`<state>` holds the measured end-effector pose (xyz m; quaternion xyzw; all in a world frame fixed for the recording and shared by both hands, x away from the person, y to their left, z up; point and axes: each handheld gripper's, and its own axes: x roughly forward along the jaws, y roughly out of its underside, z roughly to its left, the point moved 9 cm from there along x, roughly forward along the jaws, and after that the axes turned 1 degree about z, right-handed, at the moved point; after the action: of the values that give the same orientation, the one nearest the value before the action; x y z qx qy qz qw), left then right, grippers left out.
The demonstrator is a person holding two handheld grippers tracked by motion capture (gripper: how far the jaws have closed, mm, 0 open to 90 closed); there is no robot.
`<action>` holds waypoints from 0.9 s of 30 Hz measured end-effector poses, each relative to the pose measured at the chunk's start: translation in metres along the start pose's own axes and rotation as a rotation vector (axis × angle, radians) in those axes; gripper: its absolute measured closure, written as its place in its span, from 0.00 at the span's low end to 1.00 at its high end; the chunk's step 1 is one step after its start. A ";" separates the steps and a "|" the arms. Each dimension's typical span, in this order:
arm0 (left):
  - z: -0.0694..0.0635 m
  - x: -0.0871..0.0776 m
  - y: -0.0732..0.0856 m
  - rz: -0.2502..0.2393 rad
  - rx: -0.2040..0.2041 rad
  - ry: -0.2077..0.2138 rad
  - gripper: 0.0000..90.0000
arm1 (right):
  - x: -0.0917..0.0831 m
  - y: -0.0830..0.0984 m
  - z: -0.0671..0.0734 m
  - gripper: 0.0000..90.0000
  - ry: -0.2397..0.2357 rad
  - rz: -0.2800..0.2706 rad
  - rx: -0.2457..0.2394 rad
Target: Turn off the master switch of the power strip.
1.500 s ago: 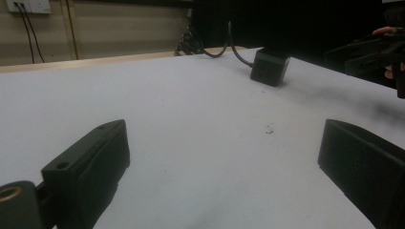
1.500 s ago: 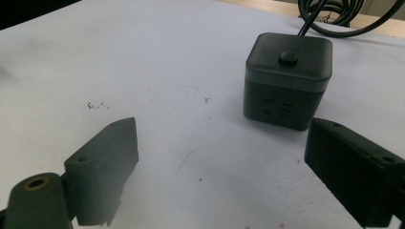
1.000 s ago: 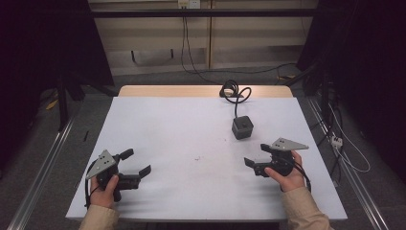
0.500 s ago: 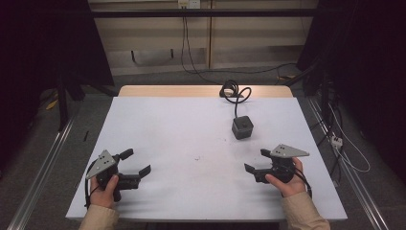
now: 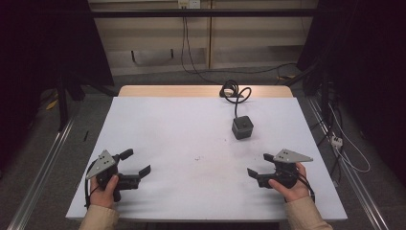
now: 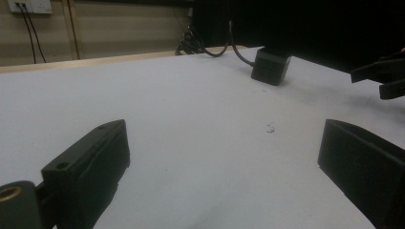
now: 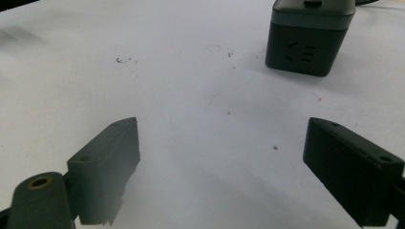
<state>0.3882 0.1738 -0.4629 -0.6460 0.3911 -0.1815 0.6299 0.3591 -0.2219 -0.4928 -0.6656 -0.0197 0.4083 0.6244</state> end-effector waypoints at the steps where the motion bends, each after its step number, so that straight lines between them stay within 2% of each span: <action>1: 0.000 0.000 0.000 0.000 -0.002 0.000 0.04 | -0.001 0.001 0.000 0.13 -0.002 0.001 0.001; 27: 0.000 0.002 0.001 0.010 0.002 0.002 0.04 | -0.017 0.018 -0.007 0.13 0.026 0.004 0.002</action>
<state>0.3889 0.1725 -0.4644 -0.6431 0.3949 -0.1795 0.6311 0.3436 -0.2409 -0.4999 -0.6702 -0.0101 0.4008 0.6246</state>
